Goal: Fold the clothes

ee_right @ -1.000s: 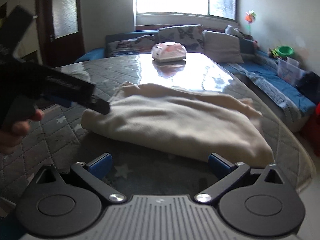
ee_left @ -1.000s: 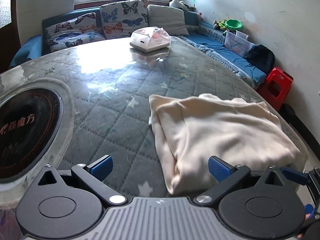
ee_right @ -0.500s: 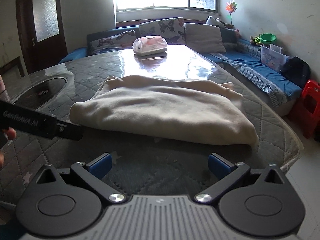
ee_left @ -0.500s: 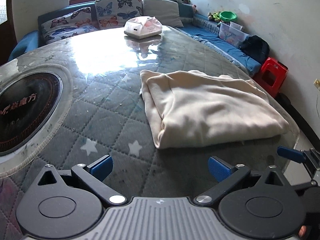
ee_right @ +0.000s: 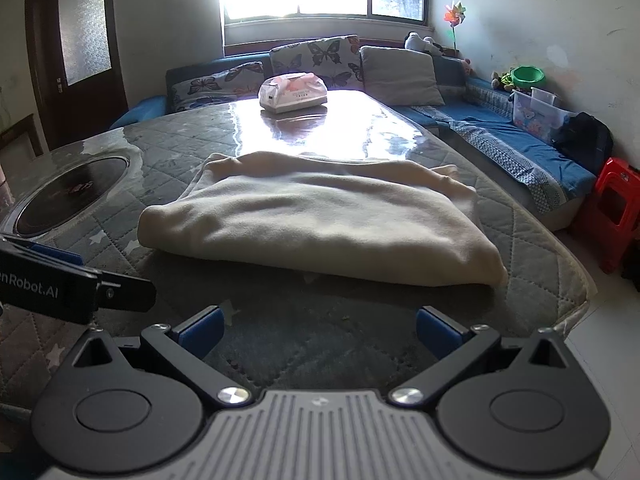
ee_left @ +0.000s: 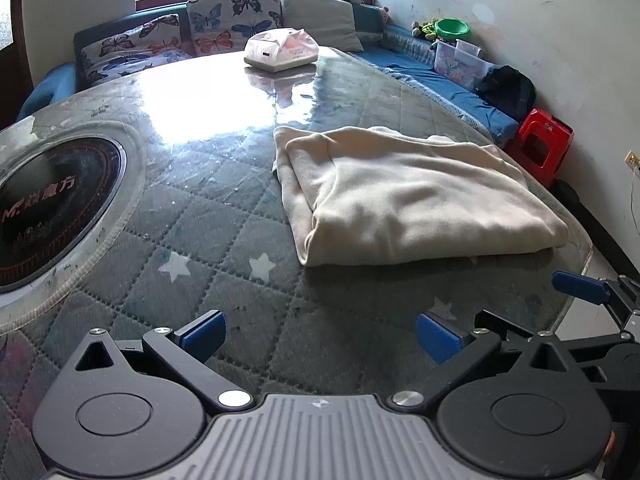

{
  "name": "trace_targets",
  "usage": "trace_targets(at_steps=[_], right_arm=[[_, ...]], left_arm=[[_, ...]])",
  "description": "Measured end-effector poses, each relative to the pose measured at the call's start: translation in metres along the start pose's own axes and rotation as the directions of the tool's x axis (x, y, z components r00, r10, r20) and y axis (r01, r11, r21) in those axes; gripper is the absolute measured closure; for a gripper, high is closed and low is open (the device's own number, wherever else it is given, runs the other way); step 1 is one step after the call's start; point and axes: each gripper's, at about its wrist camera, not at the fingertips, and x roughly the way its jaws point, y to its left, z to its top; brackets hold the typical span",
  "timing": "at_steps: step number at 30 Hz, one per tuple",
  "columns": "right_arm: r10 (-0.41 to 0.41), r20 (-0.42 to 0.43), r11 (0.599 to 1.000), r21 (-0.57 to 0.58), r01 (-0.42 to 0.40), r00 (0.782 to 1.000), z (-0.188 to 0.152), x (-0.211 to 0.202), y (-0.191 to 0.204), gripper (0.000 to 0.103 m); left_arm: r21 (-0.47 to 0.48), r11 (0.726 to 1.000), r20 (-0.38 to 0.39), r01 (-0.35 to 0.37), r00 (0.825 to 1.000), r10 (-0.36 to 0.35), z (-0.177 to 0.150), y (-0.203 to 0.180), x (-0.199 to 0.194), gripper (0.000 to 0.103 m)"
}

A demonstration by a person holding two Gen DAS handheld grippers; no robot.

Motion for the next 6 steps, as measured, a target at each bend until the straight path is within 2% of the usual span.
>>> trace_targets(at_steps=[6], right_arm=[[-0.007,0.0,1.0,-0.004,0.007,1.0,-0.0002,-0.0018,0.001,0.0]], left_arm=[[-0.001,1.0,0.003,0.001,1.0,-0.001,-0.0023,-0.0014,-0.0021,0.0]])
